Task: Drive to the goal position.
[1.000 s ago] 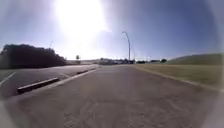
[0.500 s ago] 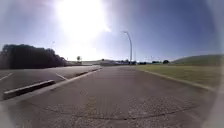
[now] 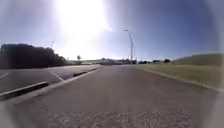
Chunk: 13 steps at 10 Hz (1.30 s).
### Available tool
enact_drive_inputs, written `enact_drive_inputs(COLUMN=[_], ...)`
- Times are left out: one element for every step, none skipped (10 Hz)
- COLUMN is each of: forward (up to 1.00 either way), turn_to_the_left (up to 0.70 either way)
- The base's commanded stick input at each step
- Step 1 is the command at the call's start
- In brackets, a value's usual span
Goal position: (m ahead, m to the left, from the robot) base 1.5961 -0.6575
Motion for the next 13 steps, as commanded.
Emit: enact_drive_inputs(forward=[1.0,1.0,1.0,1.0,1.0,1.0,1.0,1.0,1.0,1.0,1.0,1.0,1.0], turn_to_the_left=[-0.15,0.01,0.01,0.01,0.01,0.01,0.01,-0.05,-0.2,-0.35,-0.39,-0.39,0.01])
